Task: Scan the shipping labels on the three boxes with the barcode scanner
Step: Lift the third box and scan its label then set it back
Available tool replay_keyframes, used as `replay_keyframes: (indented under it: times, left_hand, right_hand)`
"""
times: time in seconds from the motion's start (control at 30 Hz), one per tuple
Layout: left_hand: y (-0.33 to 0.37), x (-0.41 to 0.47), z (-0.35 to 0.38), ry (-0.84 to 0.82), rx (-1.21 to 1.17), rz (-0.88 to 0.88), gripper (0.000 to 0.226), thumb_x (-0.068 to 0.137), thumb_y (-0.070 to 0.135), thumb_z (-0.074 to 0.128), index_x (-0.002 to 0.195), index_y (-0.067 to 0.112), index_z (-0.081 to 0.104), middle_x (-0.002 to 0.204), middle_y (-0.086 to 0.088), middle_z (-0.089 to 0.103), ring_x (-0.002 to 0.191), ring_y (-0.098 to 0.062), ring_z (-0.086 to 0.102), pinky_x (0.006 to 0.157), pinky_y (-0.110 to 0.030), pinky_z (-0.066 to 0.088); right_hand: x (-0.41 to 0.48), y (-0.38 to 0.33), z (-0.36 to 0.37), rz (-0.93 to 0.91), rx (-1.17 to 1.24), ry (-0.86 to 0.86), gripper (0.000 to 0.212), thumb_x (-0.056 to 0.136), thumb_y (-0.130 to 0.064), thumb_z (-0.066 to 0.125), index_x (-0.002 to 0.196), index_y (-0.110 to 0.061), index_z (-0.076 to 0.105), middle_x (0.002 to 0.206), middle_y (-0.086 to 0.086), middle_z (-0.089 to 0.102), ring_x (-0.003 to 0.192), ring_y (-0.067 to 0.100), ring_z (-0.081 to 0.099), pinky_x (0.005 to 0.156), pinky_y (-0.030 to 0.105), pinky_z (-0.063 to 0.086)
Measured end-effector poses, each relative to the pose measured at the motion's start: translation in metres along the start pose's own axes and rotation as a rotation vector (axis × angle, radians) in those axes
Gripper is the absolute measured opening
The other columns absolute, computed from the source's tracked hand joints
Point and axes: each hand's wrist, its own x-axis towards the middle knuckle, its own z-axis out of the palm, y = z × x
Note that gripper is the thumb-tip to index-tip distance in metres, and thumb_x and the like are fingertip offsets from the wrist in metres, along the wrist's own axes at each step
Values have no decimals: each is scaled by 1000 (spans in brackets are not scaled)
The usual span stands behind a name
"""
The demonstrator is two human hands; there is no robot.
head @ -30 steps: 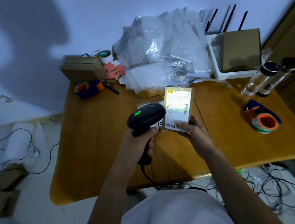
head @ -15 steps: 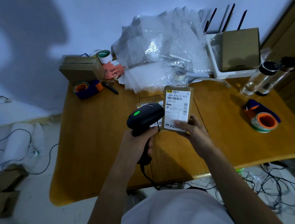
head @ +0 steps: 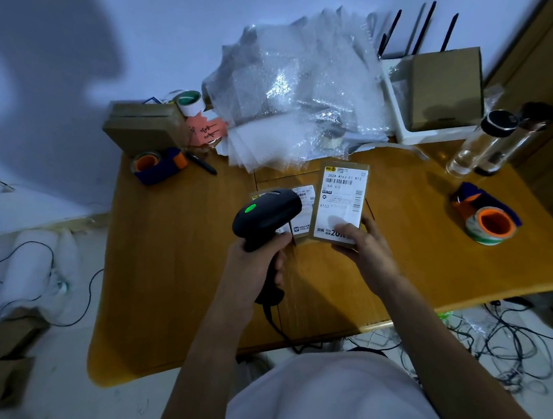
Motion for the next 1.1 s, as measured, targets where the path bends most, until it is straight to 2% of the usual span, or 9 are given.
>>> replay_keyframes:
  times: [0.13, 0.27, 0.37, 0.47, 0.6, 0.8, 0.9, 1.03, 1.1]
  left_hand:
    - [-3, 3, 1, 12, -27, -29, 21, 91, 26, 74, 79, 12, 63, 58, -1, 55, 47, -13, 51, 54, -27, 49]
    - [-5, 6, 1, 26, -50, -55, 25, 90, 27, 76, 75, 12, 62, 58, -2, 54, 48, -15, 50, 54, -30, 48]
    - [-6, 7, 0, 31, -44, -53, 26, 91, 27, 75, 74, 13, 61, 58, -1, 53, 49, -15, 49, 56, -31, 47]
    - [-6, 8, 0, 37, -42, -60, 25, 91, 27, 74, 76, 13, 61, 58, -1, 54, 49, -15, 50, 57, -30, 48]
    - [-7, 8, 3, 53, -34, -70, 25, 90, 27, 75, 75, 13, 61, 58, -1, 54, 49, -15, 49, 55, -29, 47]
    - [-12, 8, 4, 93, -17, -106, 29, 90, 28, 76, 69, 15, 61, 57, -2, 54, 48, -15, 50, 57, -31, 47]
    - [-13, 8, 5, 99, -24, -106, 27, 91, 27, 75, 69, 16, 62, 57, -1, 55, 48, -14, 50, 55, -29, 47]
    - [-15, 7, 5, 96, -24, -105, 25, 91, 27, 75, 71, 16, 63, 59, -2, 54, 49, -14, 50, 56, -29, 46]
    - [-16, 7, 5, 94, -29, -110, 25, 91, 26, 75, 71, 16, 63, 59, -2, 54, 49, -15, 50, 56, -29, 46]
  right_hand:
    - [8, 3, -6, -6, 15, -5, 47, 85, -21, 76, 129, -21, 58, 125, 11, 70, 115, 27, 69, 97, 44, 57]
    - [27, 6, -17, 28, 3, 98, 67, 86, -30, 79, 143, -12, 47, 120, 9, 72, 107, 22, 71, 93, 41, 58]
    - [49, 9, -28, 66, -21, 203, 69, 85, -34, 80, 140, -5, 48, 120, 10, 69, 101, 18, 69, 87, 39, 60]
    - [71, 12, -40, 114, -13, 252, 68, 85, -31, 80, 140, -5, 50, 124, 12, 68, 103, 22, 68, 80, 36, 60]
    - [94, 20, -51, 171, -77, 231, 62, 85, -30, 81, 137, -5, 57, 127, 15, 68, 111, 30, 69, 71, 33, 60]
    - [119, 22, -50, 205, -140, 236, 56, 90, -29, 77, 136, -3, 58, 128, 18, 66, 115, 34, 66, 92, 47, 60]
    - [128, 23, -45, 219, -189, 240, 60, 91, -31, 75, 141, -5, 54, 131, 18, 65, 117, 37, 65, 91, 51, 61]
    - [131, 26, -38, 199, -408, 269, 50, 93, -27, 71, 139, -10, 58, 126, 14, 69, 100, 30, 69, 87, 50, 62]
    - [131, 28, -37, 178, -472, 287, 50, 94, -24, 69, 141, -13, 57, 125, 13, 69, 100, 29, 68, 88, 49, 62]
